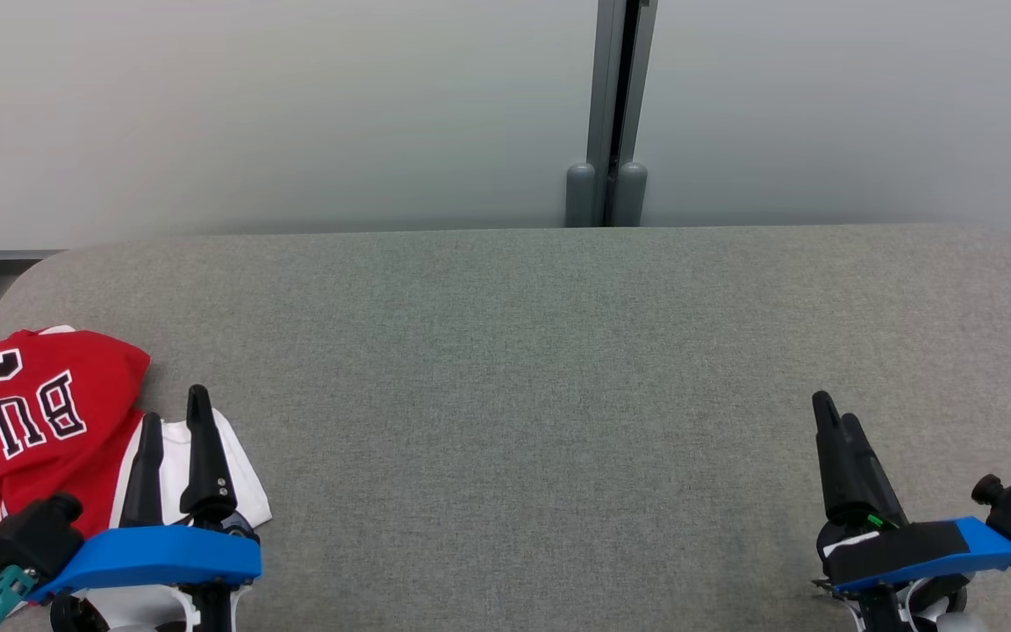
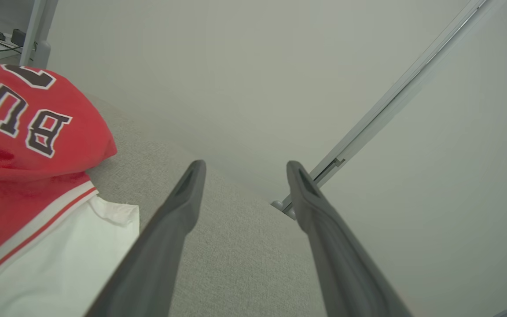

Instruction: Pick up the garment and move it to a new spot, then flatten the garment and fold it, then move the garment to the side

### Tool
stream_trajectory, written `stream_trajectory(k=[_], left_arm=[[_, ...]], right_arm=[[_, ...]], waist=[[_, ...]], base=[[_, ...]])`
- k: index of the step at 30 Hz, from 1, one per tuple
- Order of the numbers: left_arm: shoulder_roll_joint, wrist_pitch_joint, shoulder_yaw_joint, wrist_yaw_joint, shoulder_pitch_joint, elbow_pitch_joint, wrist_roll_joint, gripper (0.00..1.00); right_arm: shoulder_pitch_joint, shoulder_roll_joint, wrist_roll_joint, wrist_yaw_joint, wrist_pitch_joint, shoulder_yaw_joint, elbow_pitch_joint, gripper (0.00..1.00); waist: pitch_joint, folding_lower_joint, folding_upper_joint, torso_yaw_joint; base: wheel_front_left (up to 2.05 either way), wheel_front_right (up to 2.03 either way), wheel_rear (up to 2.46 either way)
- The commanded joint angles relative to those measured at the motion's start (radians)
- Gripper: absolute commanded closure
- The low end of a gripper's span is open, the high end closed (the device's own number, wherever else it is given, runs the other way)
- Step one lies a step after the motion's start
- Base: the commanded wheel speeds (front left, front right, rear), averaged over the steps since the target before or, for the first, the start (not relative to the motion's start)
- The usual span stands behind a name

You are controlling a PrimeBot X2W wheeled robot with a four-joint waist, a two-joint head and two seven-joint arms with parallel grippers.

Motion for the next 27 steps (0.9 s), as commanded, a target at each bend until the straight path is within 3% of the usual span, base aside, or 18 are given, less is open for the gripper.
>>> stream_trajectory(k=[1,27], left_arm=[[0.01,-0.012,-0.01,0.004,-0.009,-0.012,0.04,0.0],[0.031,-0.081,-0.078,0.012,-0.002,0.028,0.326,0.0]], right_arm=[[-0.024,-0.007,-0.034,0.002,-0.012,0.006,-0.011,0.0],[-0.031,-0.009,-0.356,0.002,-0.081,0.056,0.011,0.0]], waist=[[-0.001,0.0,0.0,0.001],[-0.009,0.0,0.0,0.009]], base=[[0.0,0.0,0.0],[0.0,0.0,0.0]])
